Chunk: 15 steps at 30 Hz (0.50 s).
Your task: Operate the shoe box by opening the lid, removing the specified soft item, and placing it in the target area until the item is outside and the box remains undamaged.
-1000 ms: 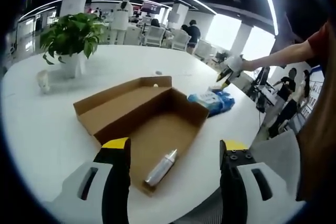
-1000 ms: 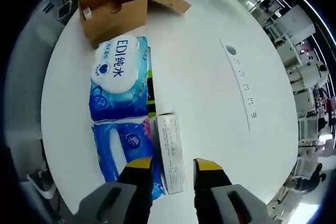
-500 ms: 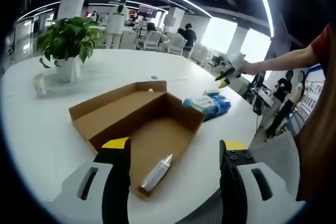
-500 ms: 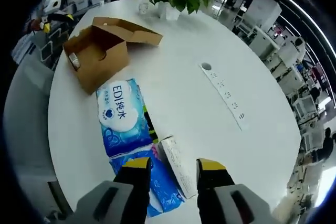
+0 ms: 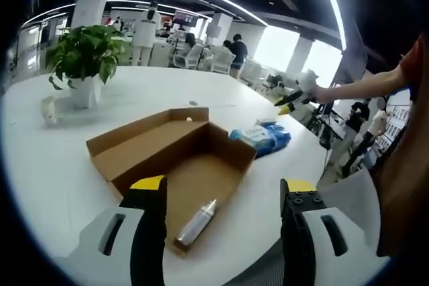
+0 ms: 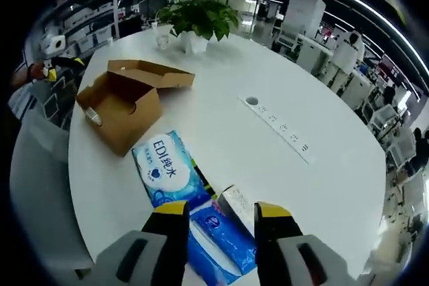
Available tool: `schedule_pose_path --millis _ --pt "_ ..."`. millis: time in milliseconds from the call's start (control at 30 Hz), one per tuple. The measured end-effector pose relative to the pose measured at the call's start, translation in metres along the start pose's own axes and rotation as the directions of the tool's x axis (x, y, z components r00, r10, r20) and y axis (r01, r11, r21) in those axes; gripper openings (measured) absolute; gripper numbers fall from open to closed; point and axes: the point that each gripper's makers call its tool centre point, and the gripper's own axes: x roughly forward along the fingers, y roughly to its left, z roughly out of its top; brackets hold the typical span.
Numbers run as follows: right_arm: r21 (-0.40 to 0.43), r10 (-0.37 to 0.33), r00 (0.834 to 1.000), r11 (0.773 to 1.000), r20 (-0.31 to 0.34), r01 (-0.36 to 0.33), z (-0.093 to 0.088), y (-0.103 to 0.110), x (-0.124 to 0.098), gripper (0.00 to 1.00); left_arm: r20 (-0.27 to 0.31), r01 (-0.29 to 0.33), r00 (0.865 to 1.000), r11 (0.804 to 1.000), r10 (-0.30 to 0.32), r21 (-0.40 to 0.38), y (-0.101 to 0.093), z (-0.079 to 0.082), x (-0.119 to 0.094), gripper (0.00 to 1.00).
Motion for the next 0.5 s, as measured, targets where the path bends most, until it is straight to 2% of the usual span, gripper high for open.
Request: schedule_pose_path --millis 200,500 --pt "0.089 -0.013 0.998 0.996 0.057 0.008 0.001 0.011 -0.006 0.37 0.006 0.01 1.0 1.0 -0.01 0.004 -0.003 0.0 -0.002 0.68" --pt "0.137 -0.02 0.994 0.99 0.11 0.004 0.005 0.034 -0.012 0.4 0.019 0.031 0.999 0.999 -0.031 0.013 -0.009 0.004 -0.001 0.68"
